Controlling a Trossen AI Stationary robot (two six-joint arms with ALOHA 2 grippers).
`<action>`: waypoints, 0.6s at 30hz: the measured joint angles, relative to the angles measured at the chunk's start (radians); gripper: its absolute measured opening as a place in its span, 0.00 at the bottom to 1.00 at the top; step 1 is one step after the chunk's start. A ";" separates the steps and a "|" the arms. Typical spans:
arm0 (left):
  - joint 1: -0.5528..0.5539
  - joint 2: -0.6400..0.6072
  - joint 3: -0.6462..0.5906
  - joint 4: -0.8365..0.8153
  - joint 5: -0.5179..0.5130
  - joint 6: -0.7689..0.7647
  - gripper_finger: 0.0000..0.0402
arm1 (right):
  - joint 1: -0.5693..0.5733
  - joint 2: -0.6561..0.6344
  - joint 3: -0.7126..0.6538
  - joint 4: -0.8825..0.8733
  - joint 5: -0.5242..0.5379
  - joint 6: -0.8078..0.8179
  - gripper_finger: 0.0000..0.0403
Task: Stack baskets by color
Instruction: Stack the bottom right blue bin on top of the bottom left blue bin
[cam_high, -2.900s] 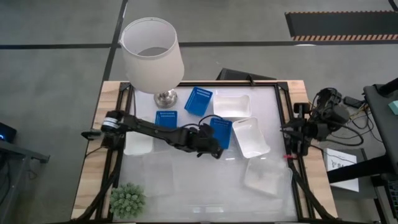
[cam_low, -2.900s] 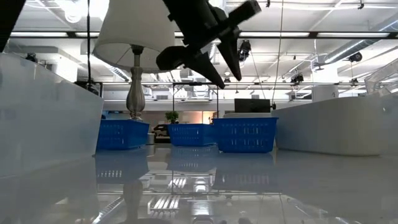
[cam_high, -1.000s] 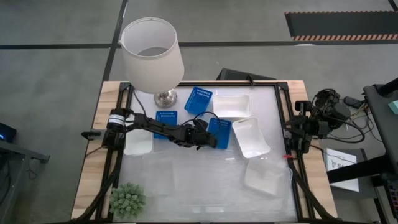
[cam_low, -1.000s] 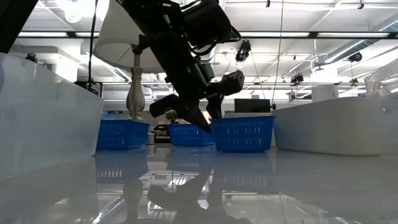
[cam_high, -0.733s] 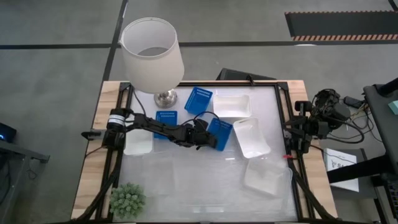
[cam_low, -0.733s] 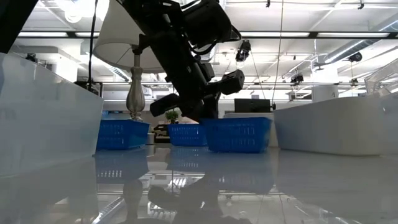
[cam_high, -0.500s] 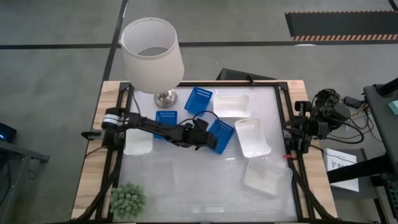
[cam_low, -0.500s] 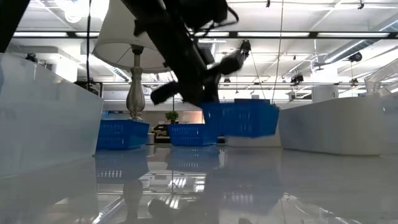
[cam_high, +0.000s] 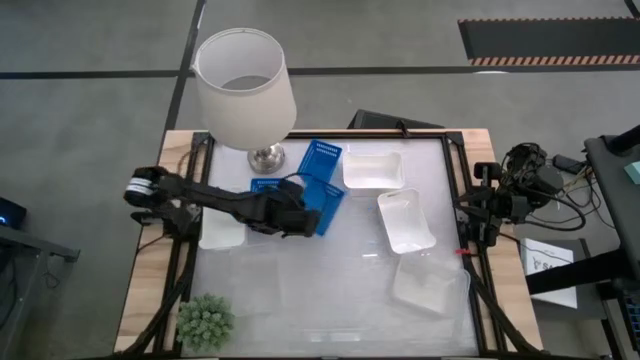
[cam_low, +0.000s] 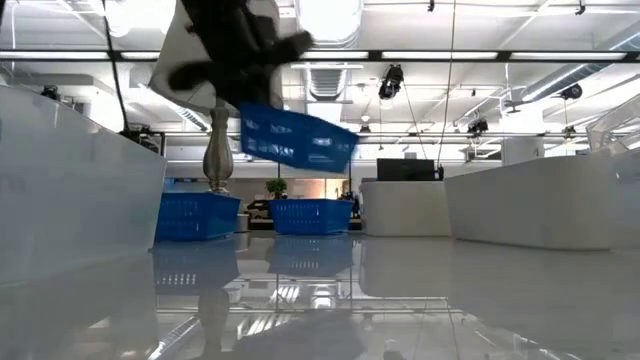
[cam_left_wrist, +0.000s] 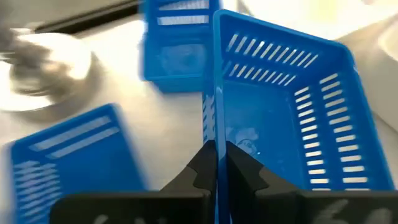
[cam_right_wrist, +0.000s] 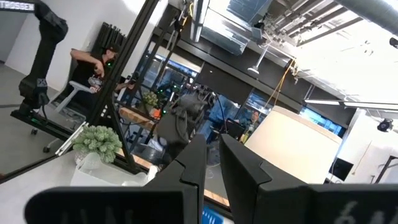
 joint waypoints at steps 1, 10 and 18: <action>-0.006 -0.022 0.000 -0.053 -0.003 -0.033 0.00 | 0.000 0.000 0.000 -0.002 0.000 0.000 0.09; -0.035 -0.112 -0.016 -0.570 -0.002 -0.456 0.00 | 0.000 0.000 0.000 -0.002 0.000 0.001 0.09; -0.034 -0.117 -0.119 -0.543 0.005 -0.532 0.00 | 0.000 0.000 0.000 -0.002 0.000 0.000 0.09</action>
